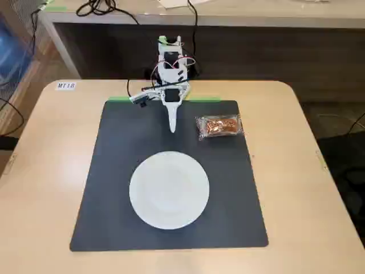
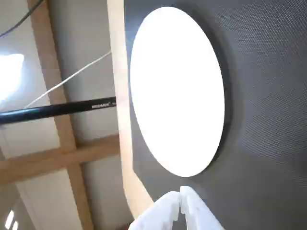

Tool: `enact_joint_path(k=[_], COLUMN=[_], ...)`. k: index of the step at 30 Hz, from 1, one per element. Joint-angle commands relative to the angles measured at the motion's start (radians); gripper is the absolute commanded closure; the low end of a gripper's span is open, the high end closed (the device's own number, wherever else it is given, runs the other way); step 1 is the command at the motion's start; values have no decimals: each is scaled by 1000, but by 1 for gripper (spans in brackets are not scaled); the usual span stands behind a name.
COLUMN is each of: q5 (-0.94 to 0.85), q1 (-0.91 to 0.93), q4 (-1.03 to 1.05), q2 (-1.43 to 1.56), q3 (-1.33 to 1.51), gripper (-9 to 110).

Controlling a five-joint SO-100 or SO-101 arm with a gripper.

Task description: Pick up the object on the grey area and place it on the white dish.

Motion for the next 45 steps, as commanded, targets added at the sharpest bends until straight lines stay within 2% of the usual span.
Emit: enact_joint_path(k=[1,14,17,21,26,30,36,41,45], q5=[49,40,-20,-123,-152,-137,-51,112,270], q1=[0,-5,-40,-103,-241,-391,-603,-727,-781], q4=[-5,-5,35,215,325,420,543,792,874], q2=[23,23,23,-41,-534,-813,-1097,-1417,-1531], q3=[67,67,32,-318,-933,-1285,-1571,-1825,-1830], gripper=[101,101,101,102,102,102,102,102,102])
